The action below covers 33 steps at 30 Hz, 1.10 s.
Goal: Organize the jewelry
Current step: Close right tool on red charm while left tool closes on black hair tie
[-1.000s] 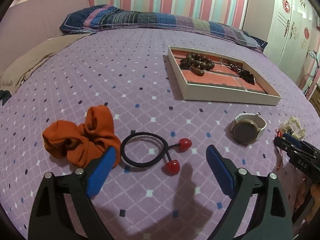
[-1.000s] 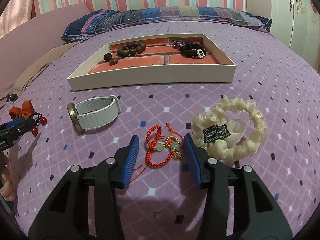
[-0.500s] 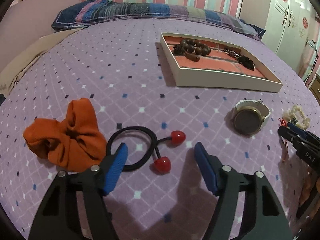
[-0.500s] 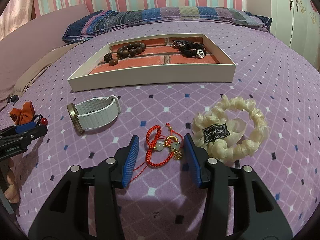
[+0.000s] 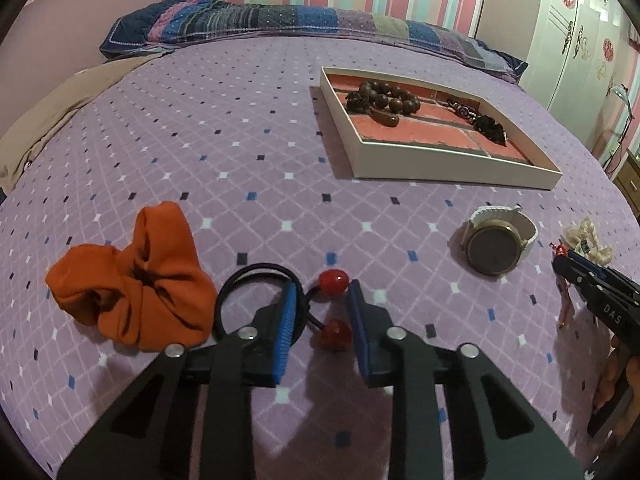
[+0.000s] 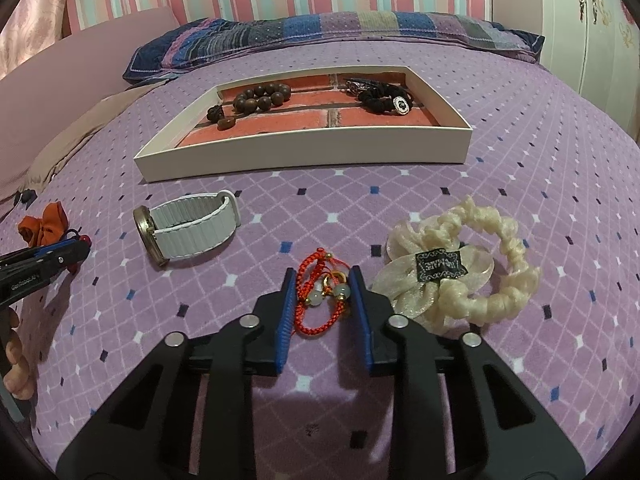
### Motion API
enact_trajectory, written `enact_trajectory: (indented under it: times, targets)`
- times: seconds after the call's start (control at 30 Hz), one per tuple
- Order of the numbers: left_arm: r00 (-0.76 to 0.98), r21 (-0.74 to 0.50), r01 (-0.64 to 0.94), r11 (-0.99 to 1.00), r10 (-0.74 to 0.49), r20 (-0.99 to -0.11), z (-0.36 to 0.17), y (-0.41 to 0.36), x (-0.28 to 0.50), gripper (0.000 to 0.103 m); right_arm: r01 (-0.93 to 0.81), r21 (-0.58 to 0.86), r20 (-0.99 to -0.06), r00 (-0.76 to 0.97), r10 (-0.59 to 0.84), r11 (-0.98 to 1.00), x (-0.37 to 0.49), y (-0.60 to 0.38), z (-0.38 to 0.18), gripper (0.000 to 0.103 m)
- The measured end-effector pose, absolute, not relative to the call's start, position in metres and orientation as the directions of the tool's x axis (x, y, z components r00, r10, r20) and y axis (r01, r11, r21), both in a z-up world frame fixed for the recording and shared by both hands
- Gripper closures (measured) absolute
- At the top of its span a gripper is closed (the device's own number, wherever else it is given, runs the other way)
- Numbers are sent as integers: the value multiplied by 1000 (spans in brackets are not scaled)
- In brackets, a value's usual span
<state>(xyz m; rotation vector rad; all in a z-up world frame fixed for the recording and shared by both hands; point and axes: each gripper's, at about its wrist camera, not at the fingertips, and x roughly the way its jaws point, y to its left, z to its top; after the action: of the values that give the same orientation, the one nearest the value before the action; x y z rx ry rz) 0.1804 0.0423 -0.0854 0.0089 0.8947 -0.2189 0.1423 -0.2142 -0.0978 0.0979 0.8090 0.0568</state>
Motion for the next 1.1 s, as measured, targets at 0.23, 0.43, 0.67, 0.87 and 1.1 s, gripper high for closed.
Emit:
enact_trajectory:
  times: [0.23,0.43,0.67,0.87,1.1]
  targets:
    - [612,-96,197,976,-199,-765,-83,44,171,86,-23,102,-715,693,90,994,141,-212,-96,91]
    - [618,-101,201,974,-206,-759,-79,44,167,96,-28,102,-707,702,92,994,140,-210,-94,91]
    - [623,-107,196,975,-208,-754,-77,46,164,96,-30,111,-696,711,99,993,136,-211,-91,92]
    - [648,-111,200,973,-217,-730,-66,47,161,96,-26,145,-689,715,120,989,134,-217,-87,92]
    - [668,-111,213,971,-228,-709,-54,44,159,96,-30,161,-676,725,132,987,133,-220,-81,92]
